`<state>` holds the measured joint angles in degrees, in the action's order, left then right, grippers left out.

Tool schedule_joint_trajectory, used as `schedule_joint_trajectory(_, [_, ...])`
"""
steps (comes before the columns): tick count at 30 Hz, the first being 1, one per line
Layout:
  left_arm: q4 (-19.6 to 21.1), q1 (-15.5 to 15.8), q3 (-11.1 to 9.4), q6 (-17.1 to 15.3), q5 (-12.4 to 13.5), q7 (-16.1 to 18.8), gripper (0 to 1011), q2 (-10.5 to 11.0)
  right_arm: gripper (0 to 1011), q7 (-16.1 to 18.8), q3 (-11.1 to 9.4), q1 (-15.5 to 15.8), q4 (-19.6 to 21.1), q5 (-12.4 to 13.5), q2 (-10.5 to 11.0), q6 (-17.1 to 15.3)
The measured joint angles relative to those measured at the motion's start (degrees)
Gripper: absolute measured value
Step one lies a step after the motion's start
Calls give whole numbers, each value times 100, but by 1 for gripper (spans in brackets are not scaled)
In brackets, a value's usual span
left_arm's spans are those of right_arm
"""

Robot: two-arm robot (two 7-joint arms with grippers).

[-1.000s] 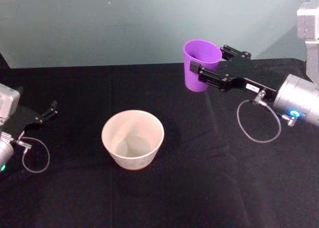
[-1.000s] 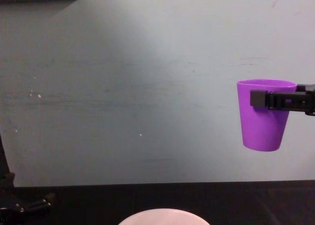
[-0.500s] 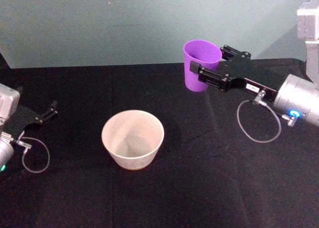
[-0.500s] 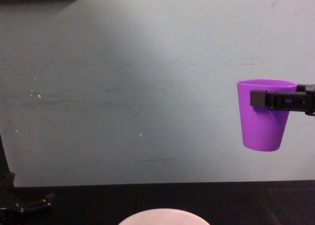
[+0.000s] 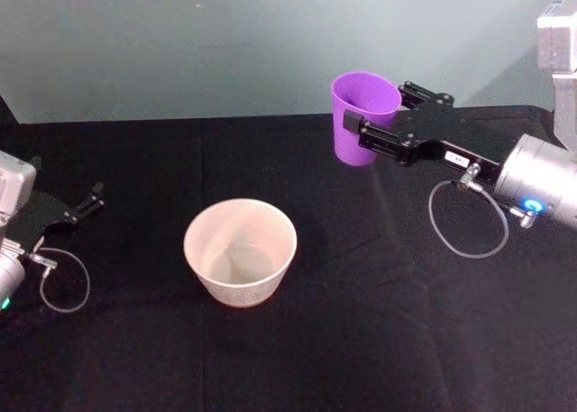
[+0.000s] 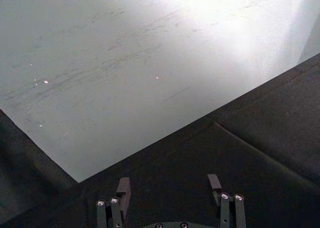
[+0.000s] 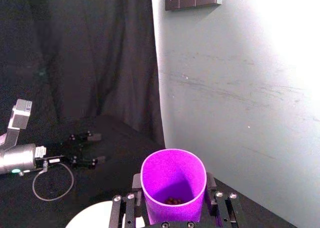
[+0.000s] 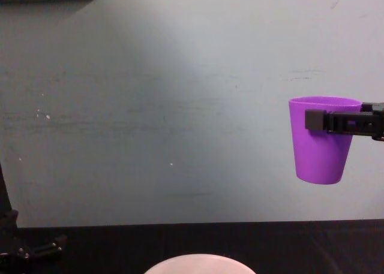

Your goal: Pick up the cup and pour the mung beans from the cup into the bowl.

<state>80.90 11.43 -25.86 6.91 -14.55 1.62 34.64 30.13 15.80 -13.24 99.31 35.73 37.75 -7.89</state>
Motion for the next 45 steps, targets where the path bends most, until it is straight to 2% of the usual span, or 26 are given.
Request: schedule_joint_trajectory(45, [0,0,0,0,0,0,1000,0,723,0,0,0,0,0,0,0])
